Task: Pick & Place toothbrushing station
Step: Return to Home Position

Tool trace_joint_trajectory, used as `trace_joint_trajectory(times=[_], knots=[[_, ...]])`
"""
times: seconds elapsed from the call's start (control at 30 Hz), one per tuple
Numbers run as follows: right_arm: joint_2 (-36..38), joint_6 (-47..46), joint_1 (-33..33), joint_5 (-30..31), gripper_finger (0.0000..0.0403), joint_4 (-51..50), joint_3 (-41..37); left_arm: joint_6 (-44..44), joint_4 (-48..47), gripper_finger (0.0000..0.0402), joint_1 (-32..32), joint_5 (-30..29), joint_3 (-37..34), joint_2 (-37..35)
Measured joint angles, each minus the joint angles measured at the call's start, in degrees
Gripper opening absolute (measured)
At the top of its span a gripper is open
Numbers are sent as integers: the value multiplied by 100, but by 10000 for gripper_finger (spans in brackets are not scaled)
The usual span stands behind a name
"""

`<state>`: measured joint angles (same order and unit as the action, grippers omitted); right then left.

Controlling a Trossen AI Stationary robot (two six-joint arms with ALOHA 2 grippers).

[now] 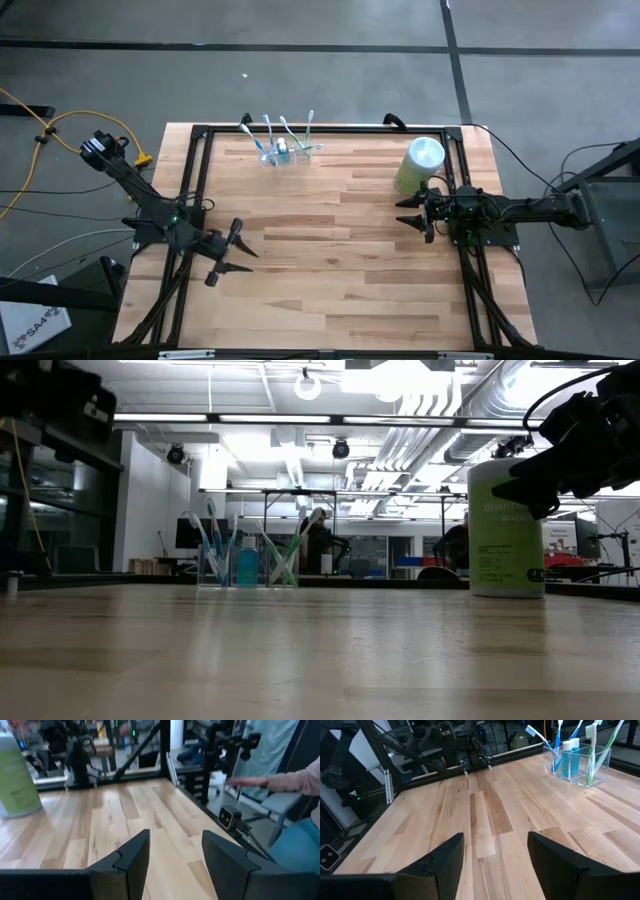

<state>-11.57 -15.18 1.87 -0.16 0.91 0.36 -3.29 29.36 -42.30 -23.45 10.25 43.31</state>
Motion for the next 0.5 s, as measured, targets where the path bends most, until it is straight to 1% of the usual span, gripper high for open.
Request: trace_joint_trajectory(times=[0.1, 0.17, 0.33, 0.5], knots=[[0, 0, 0, 0, 210, 2, 0, 242, 573, 174, 2, 195, -460, -231], [0, 0, 0, 0, 210, 2, 0, 289, 644, 174, 15, 270, -652, -433], [0, 0, 0, 0, 210, 7, 0, 304, 404, 174, 20, 294, -839, -951], [0, 0, 2, 1, 210, 11, 0, 304, -186, 174, 20, 472, -846, -1328]])
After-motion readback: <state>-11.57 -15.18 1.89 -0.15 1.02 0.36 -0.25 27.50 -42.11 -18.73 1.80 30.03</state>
